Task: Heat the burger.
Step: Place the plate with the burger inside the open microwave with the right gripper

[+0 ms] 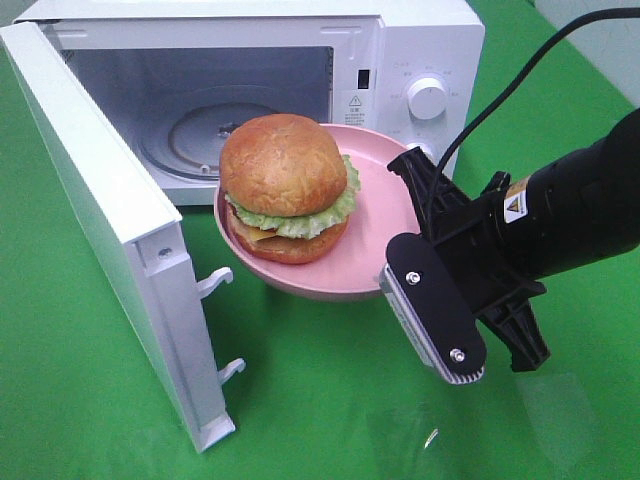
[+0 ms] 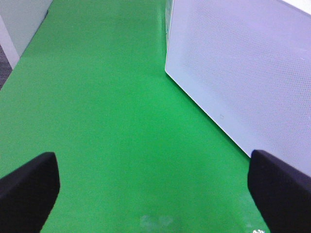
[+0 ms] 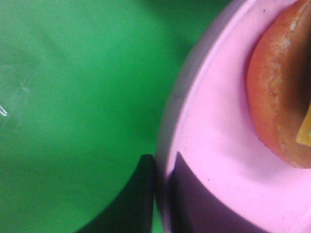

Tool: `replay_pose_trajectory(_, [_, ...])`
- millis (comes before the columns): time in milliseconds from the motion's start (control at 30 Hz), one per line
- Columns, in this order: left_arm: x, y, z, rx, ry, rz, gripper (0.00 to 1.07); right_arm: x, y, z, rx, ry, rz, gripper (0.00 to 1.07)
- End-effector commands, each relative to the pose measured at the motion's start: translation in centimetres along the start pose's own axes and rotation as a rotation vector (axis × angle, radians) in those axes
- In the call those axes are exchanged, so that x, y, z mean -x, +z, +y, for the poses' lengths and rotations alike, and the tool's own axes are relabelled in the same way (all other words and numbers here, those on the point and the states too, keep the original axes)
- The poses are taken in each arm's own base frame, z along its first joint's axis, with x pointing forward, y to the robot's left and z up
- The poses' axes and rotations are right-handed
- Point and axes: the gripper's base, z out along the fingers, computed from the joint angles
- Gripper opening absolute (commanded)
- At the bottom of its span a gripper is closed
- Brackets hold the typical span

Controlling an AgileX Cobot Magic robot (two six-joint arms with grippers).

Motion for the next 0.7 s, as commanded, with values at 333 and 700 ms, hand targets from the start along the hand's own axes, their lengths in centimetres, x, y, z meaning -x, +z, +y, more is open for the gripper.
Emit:
replay_pose_trajectory(333, [-0.1,-0.2,-0.1,-0.007,-0.003,-0.022,1.00,-0.1,-0.2,-1.6,-0.102,0.046,0.006,0.00])
replay_pose_trajectory(700, [-0.1,-0.2,-0.1,-0.007,-0.003,-0.022,1.00,-0.2,2.0,-2.9,-0.072,0.049,0.003,0.00])
